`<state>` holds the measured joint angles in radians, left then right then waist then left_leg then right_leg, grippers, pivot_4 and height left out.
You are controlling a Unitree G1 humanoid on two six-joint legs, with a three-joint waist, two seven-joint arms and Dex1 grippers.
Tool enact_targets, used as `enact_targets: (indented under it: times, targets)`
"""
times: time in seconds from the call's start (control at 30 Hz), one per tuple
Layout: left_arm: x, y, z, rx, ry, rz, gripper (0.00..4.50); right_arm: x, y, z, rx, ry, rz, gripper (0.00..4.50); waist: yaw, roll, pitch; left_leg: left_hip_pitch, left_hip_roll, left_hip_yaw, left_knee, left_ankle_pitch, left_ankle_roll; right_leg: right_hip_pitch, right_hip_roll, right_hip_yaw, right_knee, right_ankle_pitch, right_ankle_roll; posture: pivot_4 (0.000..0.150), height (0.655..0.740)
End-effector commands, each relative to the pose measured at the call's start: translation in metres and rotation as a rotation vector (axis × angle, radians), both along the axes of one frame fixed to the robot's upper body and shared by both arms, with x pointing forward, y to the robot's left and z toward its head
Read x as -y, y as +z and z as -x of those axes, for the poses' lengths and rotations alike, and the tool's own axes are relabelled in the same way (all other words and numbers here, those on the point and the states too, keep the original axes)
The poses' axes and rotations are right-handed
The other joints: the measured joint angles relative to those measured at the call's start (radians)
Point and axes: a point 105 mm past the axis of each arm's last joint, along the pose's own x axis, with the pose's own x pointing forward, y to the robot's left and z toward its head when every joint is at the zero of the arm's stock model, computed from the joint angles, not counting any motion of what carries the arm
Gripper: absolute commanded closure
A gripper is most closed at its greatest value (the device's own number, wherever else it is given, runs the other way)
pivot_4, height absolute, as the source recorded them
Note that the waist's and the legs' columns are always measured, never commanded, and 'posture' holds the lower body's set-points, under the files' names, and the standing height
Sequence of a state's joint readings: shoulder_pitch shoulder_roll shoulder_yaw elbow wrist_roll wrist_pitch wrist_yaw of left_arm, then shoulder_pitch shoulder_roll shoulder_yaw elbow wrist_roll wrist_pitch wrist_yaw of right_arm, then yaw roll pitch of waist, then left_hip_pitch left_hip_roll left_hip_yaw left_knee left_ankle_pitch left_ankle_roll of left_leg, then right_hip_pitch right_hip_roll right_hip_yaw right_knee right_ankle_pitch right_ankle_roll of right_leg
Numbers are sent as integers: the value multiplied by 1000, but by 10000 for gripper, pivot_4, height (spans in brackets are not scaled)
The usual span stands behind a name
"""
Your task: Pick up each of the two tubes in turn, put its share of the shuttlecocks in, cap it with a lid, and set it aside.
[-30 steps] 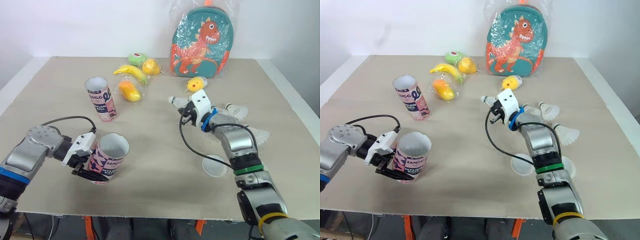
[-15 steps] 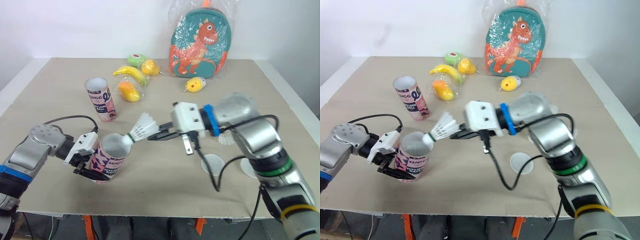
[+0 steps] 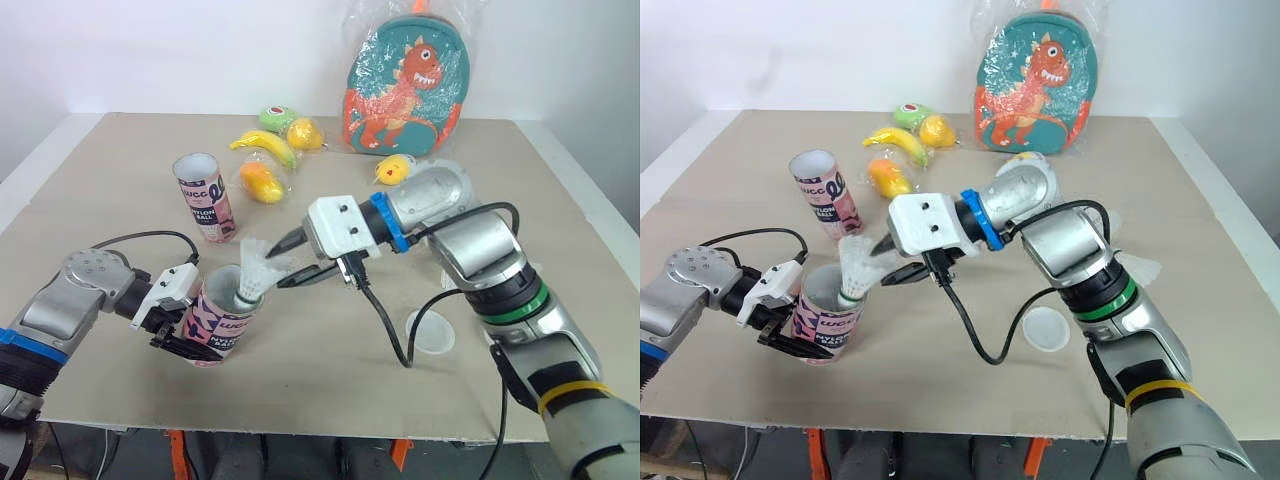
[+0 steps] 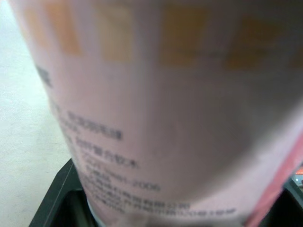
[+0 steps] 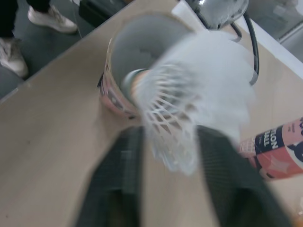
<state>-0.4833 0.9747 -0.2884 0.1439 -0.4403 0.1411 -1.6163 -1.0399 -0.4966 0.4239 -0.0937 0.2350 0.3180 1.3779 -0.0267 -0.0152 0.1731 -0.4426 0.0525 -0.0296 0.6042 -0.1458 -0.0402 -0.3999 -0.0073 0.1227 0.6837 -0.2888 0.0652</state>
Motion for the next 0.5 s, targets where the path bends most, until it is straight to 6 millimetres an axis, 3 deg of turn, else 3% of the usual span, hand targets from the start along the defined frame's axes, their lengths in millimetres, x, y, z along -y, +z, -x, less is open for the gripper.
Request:
enact_targets:
  times: [0.03,0.3,0.37,0.5]
  targets:
    - [3,-10,6,-36,-17,-18,15603,7,28,12,-52,39,-91,15581,0,0,0,0,0,0,0,0,0,0,0,0,0,0,0,1500,7400]
    - [4,-12,7,-38,-34,-23,15603,56,30,2,-159,-239,-293,15581,2,-1,0,0,0,-1,-1,0,0,1,0,0,0,0,-2,1500,7400]
    - [6,-12,7,-39,-39,-16,15603,78,20,-1,-198,-377,-360,15581,3,-1,0,0,-1,-1,-2,0,0,0,0,0,0,0,-2,1500,7400]
    - [9,-12,7,-46,-56,-19,15603,143,-28,8,-322,-793,-491,15581,12,-2,-2,-3,-2,-2,-2,-2,-2,4,-1,-3,-2,-3,-2,1500,7400]
